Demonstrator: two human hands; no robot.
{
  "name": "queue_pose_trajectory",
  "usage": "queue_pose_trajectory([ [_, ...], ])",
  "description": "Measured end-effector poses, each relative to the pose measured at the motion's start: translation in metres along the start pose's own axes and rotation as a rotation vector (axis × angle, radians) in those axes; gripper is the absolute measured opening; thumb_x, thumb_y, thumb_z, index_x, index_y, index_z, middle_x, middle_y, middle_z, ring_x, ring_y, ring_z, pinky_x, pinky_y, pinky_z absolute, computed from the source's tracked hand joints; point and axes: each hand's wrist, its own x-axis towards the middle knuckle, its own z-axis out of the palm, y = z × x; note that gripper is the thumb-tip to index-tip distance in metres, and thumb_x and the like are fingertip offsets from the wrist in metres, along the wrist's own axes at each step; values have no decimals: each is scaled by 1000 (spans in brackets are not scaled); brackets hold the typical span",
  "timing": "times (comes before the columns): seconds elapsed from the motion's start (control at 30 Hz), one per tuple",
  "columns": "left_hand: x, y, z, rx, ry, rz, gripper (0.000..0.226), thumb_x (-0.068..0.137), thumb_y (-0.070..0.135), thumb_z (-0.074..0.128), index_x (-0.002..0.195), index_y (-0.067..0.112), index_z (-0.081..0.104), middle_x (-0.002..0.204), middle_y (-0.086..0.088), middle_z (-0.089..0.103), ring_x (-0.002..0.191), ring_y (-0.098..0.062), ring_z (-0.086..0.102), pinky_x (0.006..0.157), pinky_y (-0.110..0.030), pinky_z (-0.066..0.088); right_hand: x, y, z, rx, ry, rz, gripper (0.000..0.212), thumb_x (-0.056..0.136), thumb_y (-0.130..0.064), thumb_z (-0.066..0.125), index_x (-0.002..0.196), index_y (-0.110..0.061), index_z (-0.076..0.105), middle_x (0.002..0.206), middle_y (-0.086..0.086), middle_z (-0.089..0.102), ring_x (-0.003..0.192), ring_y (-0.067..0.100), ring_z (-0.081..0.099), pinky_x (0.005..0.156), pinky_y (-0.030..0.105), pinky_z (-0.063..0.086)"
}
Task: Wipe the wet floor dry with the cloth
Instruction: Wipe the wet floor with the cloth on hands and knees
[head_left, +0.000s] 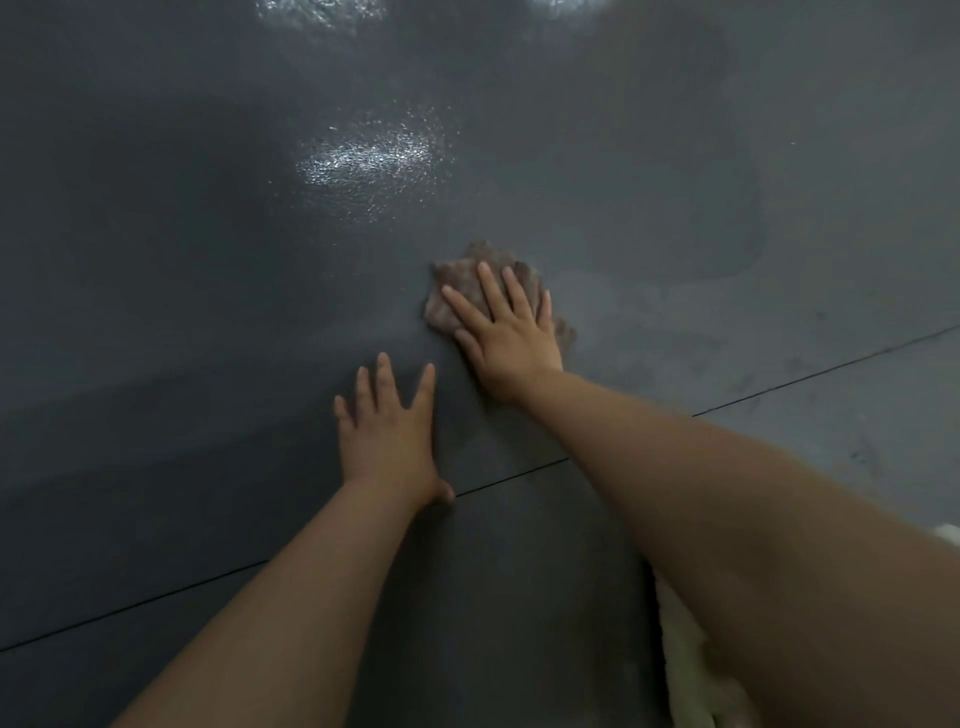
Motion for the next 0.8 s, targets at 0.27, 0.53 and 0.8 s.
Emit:
queue_pose_trajectory([
  [0.27,9,13,4,8,-3,-11,125,69,45,79,147,31,-18,149,-23,-30,140,-46,-16,113,-58,10,40,46,-20,74,57,156,49,100,-49,21,147,-46,9,160,-6,-8,146,20,-11,115,55,-5],
  [0.53,12,16,2,-3,-6,-8,126,68,42,81,148,29,-16,148,-24,-29,139,-49,-14,111,-60,12,6,132,-18,232,71,597,52,100,-48,20,149,-42,5,160,-3,-9,146,23,-12,115,57,-2],
  [0.8,13,17,0,-36,-12,-5,124,67,37,83,149,29,-9,149,-25,-27,139,-51,-13,111,-62,12,-53,50,17,386,136,768,54,101,-45,21,149,-40,-1,159,2,-13,145,26,-14,111,63,-4],
])
